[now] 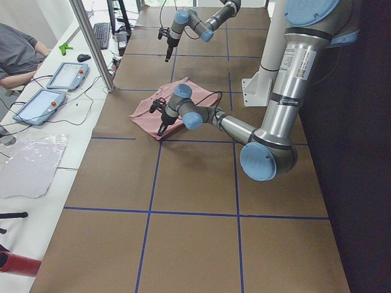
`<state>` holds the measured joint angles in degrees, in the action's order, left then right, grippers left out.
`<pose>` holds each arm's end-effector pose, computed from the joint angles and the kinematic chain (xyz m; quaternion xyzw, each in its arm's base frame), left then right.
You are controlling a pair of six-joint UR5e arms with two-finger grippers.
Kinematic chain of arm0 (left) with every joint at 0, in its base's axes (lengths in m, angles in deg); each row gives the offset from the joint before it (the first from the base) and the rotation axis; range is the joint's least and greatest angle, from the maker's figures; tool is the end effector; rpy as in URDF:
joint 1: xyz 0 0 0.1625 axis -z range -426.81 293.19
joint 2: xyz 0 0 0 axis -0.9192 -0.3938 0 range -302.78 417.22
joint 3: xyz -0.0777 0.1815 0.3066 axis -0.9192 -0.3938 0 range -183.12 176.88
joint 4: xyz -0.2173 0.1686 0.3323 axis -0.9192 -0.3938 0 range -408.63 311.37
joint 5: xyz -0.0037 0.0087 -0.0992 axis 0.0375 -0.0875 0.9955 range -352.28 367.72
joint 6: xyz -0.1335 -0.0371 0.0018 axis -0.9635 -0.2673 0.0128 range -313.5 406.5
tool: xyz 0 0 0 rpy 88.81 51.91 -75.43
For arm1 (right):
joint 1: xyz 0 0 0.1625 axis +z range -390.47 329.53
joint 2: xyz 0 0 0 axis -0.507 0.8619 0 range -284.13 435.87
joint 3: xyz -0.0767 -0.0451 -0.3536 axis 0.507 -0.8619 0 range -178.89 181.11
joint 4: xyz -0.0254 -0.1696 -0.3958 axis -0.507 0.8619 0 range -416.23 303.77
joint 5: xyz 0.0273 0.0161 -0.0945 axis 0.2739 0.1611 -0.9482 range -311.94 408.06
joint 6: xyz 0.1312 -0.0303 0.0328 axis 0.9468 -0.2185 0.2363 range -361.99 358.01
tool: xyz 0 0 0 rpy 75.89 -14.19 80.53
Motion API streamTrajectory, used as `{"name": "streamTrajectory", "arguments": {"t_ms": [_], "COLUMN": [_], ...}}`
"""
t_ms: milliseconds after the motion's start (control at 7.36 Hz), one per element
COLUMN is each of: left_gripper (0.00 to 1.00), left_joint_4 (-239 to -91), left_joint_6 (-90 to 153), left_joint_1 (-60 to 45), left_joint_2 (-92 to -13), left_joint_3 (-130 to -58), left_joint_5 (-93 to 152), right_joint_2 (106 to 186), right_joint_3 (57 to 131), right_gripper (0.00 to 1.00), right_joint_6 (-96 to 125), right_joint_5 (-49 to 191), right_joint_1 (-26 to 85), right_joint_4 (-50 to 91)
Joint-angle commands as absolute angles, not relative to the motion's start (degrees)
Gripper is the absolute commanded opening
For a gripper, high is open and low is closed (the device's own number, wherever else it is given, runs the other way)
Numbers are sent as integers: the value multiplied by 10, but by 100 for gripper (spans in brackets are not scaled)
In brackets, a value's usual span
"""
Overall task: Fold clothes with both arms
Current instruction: 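Grasp the shirt's side edge with the left gripper and drag it sideways, then move the right gripper onto the shirt near the collar label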
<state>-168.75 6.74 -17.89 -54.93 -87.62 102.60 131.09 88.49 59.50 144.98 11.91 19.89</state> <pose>0.3680 -0.6070 0.4047 0.2765 0.2868 0.0274 0.9168 -0.4559 -0.5737 0.2674 0.1811 -0.3502 0.0874 0.9148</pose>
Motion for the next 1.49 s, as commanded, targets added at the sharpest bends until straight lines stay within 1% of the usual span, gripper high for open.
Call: {"name": "streamTrajectory", "arguments": {"t_ms": [0,136,272,408,544,679,815,951,1087,1359], "left_gripper": [0,0,0,87,100,100,100,100,100,100], "left_joint_4": [-1804,-1828,-1837,-1876,-1892,-1909,-1947,-1948,-1948,-1950], "left_joint_6": [103,112,137,153,156,183,193,190,187,187], "left_joint_1": [-123,-114,-102,-99,-96,-71,-67,-67,-68,-68], "left_joint_2": [-722,-766,-764,-741,-716,-697,-659,-653,-653,-653], "left_joint_3": [-593,-515,-513,-517,-552,-565,-598,-610,-610,-611], "left_joint_5": [1022,1020,1012,1016,1032,1147,1162,1163,1163,1163], "right_joint_2": [1311,1309,1308,1305,1298,1268,1243,1202,1155,1075], "right_joint_3": [886,886,887,887,886,878,865,826,771,670], "right_gripper": [100,100,100,100,100,100,99,81,78,79], "right_joint_6": [595,595,595,598,638,680,711,769,793,841], "right_joint_5": [1449,1449,1449,1449,1450,1448,1447,1400,1383,1347], "right_joint_1": [118,119,119,118,114,100,82,52,32,4], "right_joint_4": [199,199,199,200,199,206,208,206,205,203]}}
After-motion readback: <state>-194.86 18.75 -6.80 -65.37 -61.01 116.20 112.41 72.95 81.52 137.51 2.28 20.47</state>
